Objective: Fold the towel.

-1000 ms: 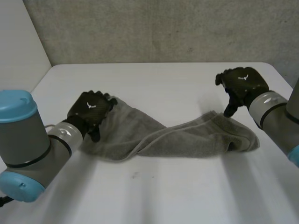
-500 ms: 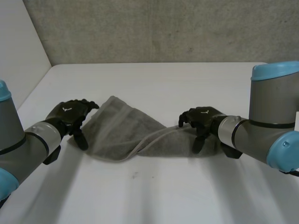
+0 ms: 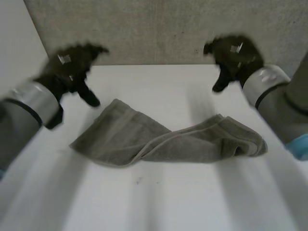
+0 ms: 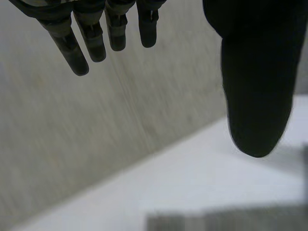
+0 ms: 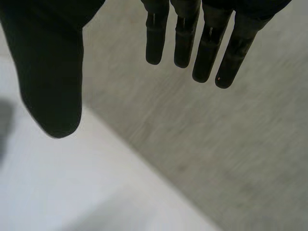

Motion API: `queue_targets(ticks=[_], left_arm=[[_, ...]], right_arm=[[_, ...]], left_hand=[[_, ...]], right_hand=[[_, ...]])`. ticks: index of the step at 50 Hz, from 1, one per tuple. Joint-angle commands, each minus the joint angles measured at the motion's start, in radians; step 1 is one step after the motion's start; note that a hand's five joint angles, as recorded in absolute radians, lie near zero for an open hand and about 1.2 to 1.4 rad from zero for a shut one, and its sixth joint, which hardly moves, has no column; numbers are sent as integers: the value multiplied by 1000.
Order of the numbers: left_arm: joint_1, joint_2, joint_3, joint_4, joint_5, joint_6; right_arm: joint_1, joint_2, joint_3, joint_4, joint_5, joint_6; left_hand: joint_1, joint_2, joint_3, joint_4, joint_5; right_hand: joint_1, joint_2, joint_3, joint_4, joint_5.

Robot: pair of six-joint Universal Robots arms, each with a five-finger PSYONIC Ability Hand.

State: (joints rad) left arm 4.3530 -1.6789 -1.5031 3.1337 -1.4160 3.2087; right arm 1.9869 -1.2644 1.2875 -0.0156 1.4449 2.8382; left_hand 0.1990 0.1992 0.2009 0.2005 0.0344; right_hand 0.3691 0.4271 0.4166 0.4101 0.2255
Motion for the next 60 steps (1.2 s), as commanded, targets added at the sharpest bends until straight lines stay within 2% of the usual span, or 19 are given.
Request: queue_targets(ticks=[1, 6, 13, 17, 22, 29, 33, 41, 45, 51, 54, 56, 60], left_arm=[[28, -228, -126, 54, -4, 28], [48, -197, -72, 51, -3, 60], [43, 10, 110, -36, -4, 48], [40, 36, 107, -52, -4, 34], [42, 15, 3, -41, -1, 16], [49, -122, -178, 80, -3, 31], [49, -130, -207, 106, -6, 33], [43, -84, -91, 82, -6, 95], [33, 14, -36, 25, -4, 79], [31, 28, -71, 42, -1, 34], [30, -41, -131, 83, 2, 26], [22, -132, -169, 115, 2, 39], [14, -194, -180, 118, 0, 63]], right_arm=[[-6, 181, 119, 31, -23, -8], [-2, 161, 72, 43, -20, -22], [-2, -30, -71, 51, -26, 1], [-10, -52, -57, 48, -32, 19], [-5, -24, 41, 39, -35, 20], [-11, 120, 121, 51, -37, 15], [-13, 132, 142, 51, -40, 13], [-8, 67, 12, 52, -32, 20], [-11, -25, -39, 45, -38, 30], [-3, -53, 12, 40, -38, 33], [1, -26, 87, 29, -37, 23], [1, 66, 131, 8, -34, 17], [-2, 137, 153, 3, -32, 15]], left_hand=[[26, 26, 24, 25, 16], [23, 23, 21, 22, 13], [9, 8, 7, 7, -1], [9, 8, 7, 7, -1], [12, 11, 10, 10, 2], [17, 17, 16, 16, 7], [17, 17, 16, 16, 7], [14, 14, 13, 13, 5], [9, 8, 7, 7, -1], [3, 3, 1, 1, -7], [0, 0, -2, -2, -10], [6, 6, 4, 4, -4], [6, 6, 4, 4, -4]], right_hand=[[71, 13, 24, 30, 40], [71, 13, 24, 30, 40], [74, 16, 27, 33, 43], [74, 16, 27, 33, 43], [71, 13, 24, 30, 40], [77, 19, 30, 36, 46], [77, 19, 30, 36, 46], [77, 19, 30, 36, 46], [77, 19, 30, 36, 46], [77, 19, 30, 36, 46], [74, 16, 27, 33, 43], [74, 16, 27, 33, 43], [77, 19, 30, 36, 46]])
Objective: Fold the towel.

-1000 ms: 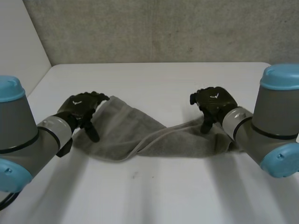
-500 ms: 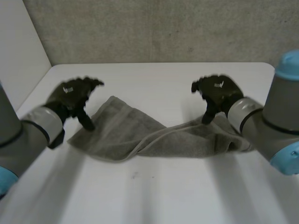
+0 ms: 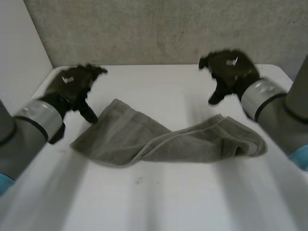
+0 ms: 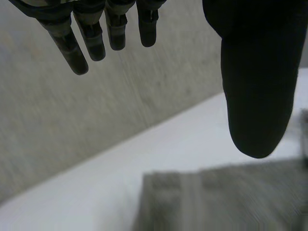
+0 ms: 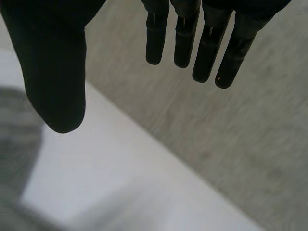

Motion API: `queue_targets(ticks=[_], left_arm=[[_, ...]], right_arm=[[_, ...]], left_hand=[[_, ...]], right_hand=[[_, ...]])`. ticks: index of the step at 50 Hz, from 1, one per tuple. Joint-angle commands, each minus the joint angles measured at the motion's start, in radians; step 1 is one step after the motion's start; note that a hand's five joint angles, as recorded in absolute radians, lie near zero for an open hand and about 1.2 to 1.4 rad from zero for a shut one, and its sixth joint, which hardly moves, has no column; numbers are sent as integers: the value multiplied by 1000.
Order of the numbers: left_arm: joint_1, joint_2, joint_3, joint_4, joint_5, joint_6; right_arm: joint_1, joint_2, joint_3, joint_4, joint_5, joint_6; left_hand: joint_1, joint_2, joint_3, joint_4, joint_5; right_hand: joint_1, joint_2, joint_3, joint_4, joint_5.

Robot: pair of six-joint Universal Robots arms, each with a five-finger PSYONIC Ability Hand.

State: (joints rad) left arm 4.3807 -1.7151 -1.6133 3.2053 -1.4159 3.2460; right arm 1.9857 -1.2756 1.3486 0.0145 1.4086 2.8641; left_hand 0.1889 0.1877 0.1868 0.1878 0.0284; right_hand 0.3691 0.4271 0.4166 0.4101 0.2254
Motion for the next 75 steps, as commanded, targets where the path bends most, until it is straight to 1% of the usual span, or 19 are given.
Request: queue_targets(ticks=[1, 9, 24, 29, 32, 33, 34, 35, 36, 40, 44, 50, 59, 60, 61, 63, 67, 69, 75], left_arm=[[-17, -173, -76, 47, -3, 49], [-27, -199, -108, 57, -2, 170], [-41, -304, -102, 57, -5, 189], [-41, -302, -106, 53, -9, 189], [-44, -293, -109, 53, -9, 189], [-44, -291, -109, 53, -9, 187], [-46, -288, -109, 56, -9, 189], [-46, -288, -109, 56, -9, 189], [-44, -287, -105, 56, -9, 187], [-44, -285, -88, 57, -11, 187], [-44, -256, -50, 57, -32, 173], [-49, -210, -28, 105, -54, 152], [-56, -225, -28, 107, -54, 141], [-63, -224, -39, 103, -49, 140], [-63, -224, -39, 103, -49, 140], [-95, -213, -57, 100, -45, 143], [-124, -204, -85, 97, -44, 147], [-133, -173, -121, 97, -43, 143], [-129, -158, -171, 99, -43, 141]], right_arm=[[-2, 169, 98, -30, 4, -12], [2, 194, 98, -30, -2, -11], [22, 298, 92, -50, -5, -39], [31, 325, 81, -50, -11, -45], [36, 335, 72, -45, -51, -39], [42, 337, 69, -42, -81, -39], [47, 338, 66, -36, -115, -37], [47, 338, 66, -36, -115, -37], [47, 338, 61, -33, -146, -35], [47, 321, 60, -7, -174, -34], [36, 237, 84, 48, -172, -49], [30, 109, 165, 68, -181, -78], [-4, 25, 201, 216, -177, -163], [-21, 22, 201, 238, -183, -167], [-21, 22, 201, 239, -183, -167], [-30, 22, 185, 217, -178, -152], [-34, 25, 156, 151, -160, -117], [-30, 41, 135, 92, -136, -15], [-24, 81, 115, 58, -128, 86]], left_hand=[[16, 17, 18, 17, 2], [33, 35, 35, 34, 19], [195, 196, 197, 196, 181], [351, 352, 353, 352, 336], [491, 493, 493, 492, 477], [576, 577, 578, 577, 562], [664, 665, 666, 665, 650], [665, 666, 667, 666, 651], [775, 776, 777, 776, 761], [923, 924, 925, 924, 909], [1119, 1120, 1121, 1120, 1105], [1207, 1208, 1209, 1208, 1193], [1199, 1200, 1201, 1200, 1185], [1091, 1093, 1094, 1092, 1077], [1090, 1092, 1092, 1091, 1076], [521, 522, 523, 522, 507], [444, 446, 447, 445, 430], [371, 372, 373, 372, 357], [359, 361, 361, 360, 345]], right_hand=[[77, 19, 30, 36, 46], [100, 42, 53, 59, 70], [200, 142, 153, 159, 169], [244, 186, 197, 203, 214], [388, 330, 341, 347, 357], [478, 420, 431, 437, 447], [726, 668, 679, 685, 695], [729, 671, 681, 688, 698], [1005, 947, 957, 964, 974], [1027, 969, 980, 986, 996], [1027, 969, 980, 986, 996], [1027, 969, 980, 986, 996], [1027, 969, 980, 986, 996], [1027, 969, 980, 986, 996], [1027, 969, 980, 986, 996], [1027, 969, 980, 986, 996], [1027, 969, 980, 986, 996], [1027, 969, 980, 986, 996], [1027, 969, 980, 986, 996]])
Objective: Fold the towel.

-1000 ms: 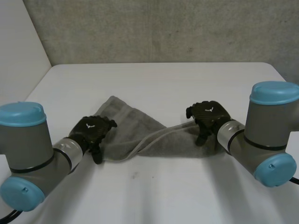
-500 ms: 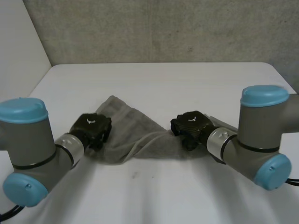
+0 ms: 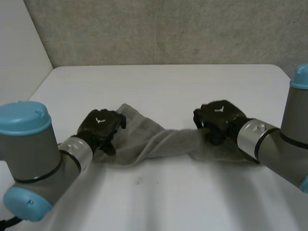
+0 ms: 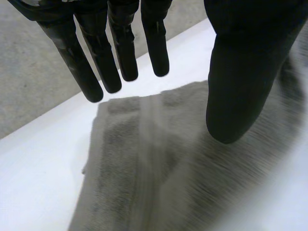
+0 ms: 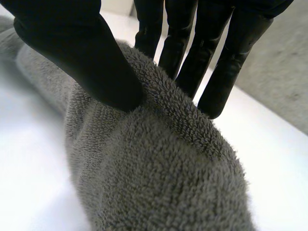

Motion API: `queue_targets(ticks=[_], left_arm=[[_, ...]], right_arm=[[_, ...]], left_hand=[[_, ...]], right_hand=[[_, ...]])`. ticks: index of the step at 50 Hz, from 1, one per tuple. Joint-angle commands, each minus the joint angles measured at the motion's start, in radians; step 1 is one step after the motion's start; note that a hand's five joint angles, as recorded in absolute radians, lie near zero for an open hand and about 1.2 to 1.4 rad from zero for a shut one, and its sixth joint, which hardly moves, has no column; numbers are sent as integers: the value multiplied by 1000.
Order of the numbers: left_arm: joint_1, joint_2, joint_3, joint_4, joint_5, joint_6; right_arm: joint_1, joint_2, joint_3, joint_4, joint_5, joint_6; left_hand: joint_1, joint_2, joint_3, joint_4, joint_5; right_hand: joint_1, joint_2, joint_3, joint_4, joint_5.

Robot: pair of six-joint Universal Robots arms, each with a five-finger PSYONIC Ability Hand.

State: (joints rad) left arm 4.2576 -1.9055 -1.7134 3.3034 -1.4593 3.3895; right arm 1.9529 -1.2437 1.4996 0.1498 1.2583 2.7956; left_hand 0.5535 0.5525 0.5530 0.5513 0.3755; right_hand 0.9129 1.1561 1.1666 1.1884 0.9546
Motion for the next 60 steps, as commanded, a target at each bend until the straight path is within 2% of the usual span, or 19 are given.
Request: queue_targets(ticks=[1, 8, 16, 24, 26, 33, 40, 43, 45, 46, 47, 48, 50, 51, 53, 56, 58, 59, 60], left_arm=[[-5, 31, -81, 1, -1, -4], [-8, 20, -98, 7, -7, -4], [-16, -60, -74, 94, -7, 14], [-24, -162, -8, 137, -6, 16], [-24, -175, 9, 136, -3, 16], [-24, -164, 37, 128, 2, 14], [-24, -107, 87, 111, 2, 14], [-22, -60, 136, 90, 2, 10], [-21, -23, 196, 61, -1, 5], [-21, -23, 196, 61, -1, 5], [-19, -15, 224, 44, -1, 4], [-19, -15, 224, 44, -1, 4], [-19, -10, 273, 7, -1, 2], [-19, -10, 273, 7, -1, 2], [-21, -18, 311, -19, -4, 2], [-21, -23, 324, -30, -6, 2], [-22, -21, 331, -39, -6, 2], [-22, -21, 331, -39, -6, 2], [-24, -18, 330, -41, -6, 1]], right_arm=[[9, 61, -39, -79, 23, 157], [9, 92, -44, -88, 26, 165], [3, 110, -44, -82, 21, 173], [-3, 107, -36, -79, 18, 174], [-3, 107, -36, -81, 18, 174], [-5, 107, -45, -81, 20, 173], [0, 101, -68, -67, 13, 148], [12, 96, -71, 8, 9, 53], [18, 87, -46, 106, 1, -156], [18, 87, -45, 106, 1, -157], [33, 76, -10, 149, -6, -292], [34, 76, -10, 149, -7, -294], [81, 43, 100, 224, -34, -584], [81, 43, 100, 224, -34, -585], [115, 4, 175, 255, -37, -765], [116, -17, 176, 238, -36, -757], [116, -63, 134, 144, -40, -618], [116, -63, 134, 143, -40, -617], [110, -78, 102, 76, -34, -514]], left_hand=[[-5, -4, -5, -3, -2], [1, 2, 1, 3, 4], [33, 34, 33, 35, 36], [323, 325, 324, 326, 327], [496, 497, 496, 498, 499], [842, 843, 843, 844, 845], [843, 844, 843, 845, 846], [843, 844, 843, 845, 846], [843, 844, 843, 845, 846], [843, 844, 843, 845, 846], [843, 844, 843, 845, 846], [843, 844, 843, 845, 846], [843, 844, 843, 845, 846], [843, 844, 843, 845, 846], [843, 844, 843, 845, 846], [843, 844, 843, 845, 846], [843, 844, 843, 845, 846], [843, 844, 843, 845, 846], [843, 844, 843, 845, 846]], right_hand=[[483, 240, 230, 208, 267], [483, 240, 230, 208, 267], [483, 240, 230, 208, 267], [483, 240, 230, 208, 267], [483, 240, 230, 208, 267], [483, 240, 230, 208, 267], [483, 240, 230, 208, 267], [483, 240, 230, 208, 267], [483, 240, 230, 208, 267], [483, 240, 230, 208, 267], [483, 240, 230, 208, 267], [483, 240, 230, 208, 267], [483, 240, 230, 208, 267], [483, 240, 230, 208, 267], [483, 240, 230, 208, 267], [483, 240, 230, 208, 267], [-12, -255, -266, -288, -228], [-15, -258, -268, -290, -231], [-157, -400, -411, -433, -373]])
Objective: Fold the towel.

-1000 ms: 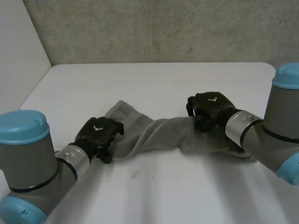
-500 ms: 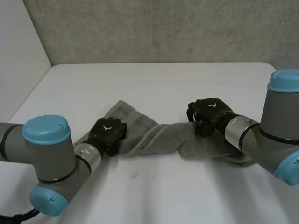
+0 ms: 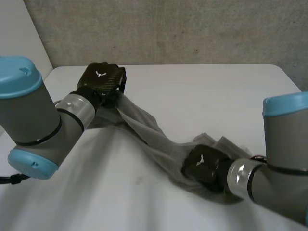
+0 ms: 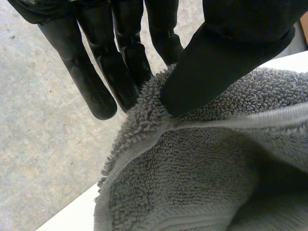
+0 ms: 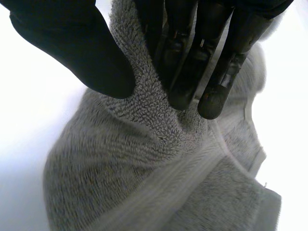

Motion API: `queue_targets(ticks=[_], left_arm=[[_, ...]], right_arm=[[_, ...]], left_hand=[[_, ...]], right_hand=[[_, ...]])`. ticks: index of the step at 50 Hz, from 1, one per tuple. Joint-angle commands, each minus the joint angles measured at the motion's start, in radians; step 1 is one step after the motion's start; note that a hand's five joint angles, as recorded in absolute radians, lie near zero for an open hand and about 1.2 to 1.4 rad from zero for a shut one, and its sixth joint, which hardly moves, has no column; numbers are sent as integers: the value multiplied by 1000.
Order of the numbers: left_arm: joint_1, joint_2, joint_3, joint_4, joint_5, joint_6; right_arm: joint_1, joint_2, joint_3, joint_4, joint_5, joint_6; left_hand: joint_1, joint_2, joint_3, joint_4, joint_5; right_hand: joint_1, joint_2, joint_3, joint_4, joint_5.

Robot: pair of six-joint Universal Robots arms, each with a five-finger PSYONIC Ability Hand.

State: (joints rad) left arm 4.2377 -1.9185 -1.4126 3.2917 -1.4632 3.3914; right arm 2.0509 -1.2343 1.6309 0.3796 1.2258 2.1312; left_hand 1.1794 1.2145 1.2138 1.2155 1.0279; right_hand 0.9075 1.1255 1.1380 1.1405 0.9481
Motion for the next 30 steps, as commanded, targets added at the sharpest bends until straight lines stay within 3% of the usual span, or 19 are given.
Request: queue_targets(ticks=[1, 2, 3, 4, 6, 9, 18, 25, 30], left_arm=[[-5, 1, 26, -29, -2, -1], [-5, 1, 26, -29, -2, -1], [-8, 6, 21, -30, -2, -1], [-8, 6, 21, -30, -2, -1], [-31, 12, 17, -32, -3, -1], [-51, 33, 15, -49, -3, -3], [-68, 99, -6, -115, 0, -4], [-70, 142, -25, -115, -2, -3], [-65, 141, -25, -116, -3, -3]], right_arm=[[-6, -94, -64, -215, 3, 262], [-6, -94, -65, -215, 3, 263], [-40, -99, -100, -260, 6, 380], [-40, -99, -100, -260, 6, 381], [-107, -99, -155, -277, -5, 591], [-138, -82, -215, -239, -12, 714], [-127, 108, -322, -133, -63, 725], [-60, 287, -425, -110, -152, 736], [-43, 390, -480, -84, -152, 731]], left_hand=[[217, 182, 182, 181, 194], [217, 182, 182, 181, 194], [217, 182, 182, 181, 194], [217, 182, 182, 181, 194], [217, 182, 182, 181, 194], [217, 182, 182, 181, 194], [217, 182, 182, 181, 194], [217, 182, 182, 181, 194], [217, 182, 182, 181, 194]], right_hand=[[-220, -438, -450, -453, -435], [-221, -439, -451, -454, -436], [-247, -465, -477, -480, -462], [-247, -465, -478, -480, -462], [-250, -468, -481, -483, -465], [-247, -465, -478, -480, -462], [-259, -477, -489, -492, -474], [-355, -573, -586, -588, -571], [-403, -621, -633, -636, -618]])
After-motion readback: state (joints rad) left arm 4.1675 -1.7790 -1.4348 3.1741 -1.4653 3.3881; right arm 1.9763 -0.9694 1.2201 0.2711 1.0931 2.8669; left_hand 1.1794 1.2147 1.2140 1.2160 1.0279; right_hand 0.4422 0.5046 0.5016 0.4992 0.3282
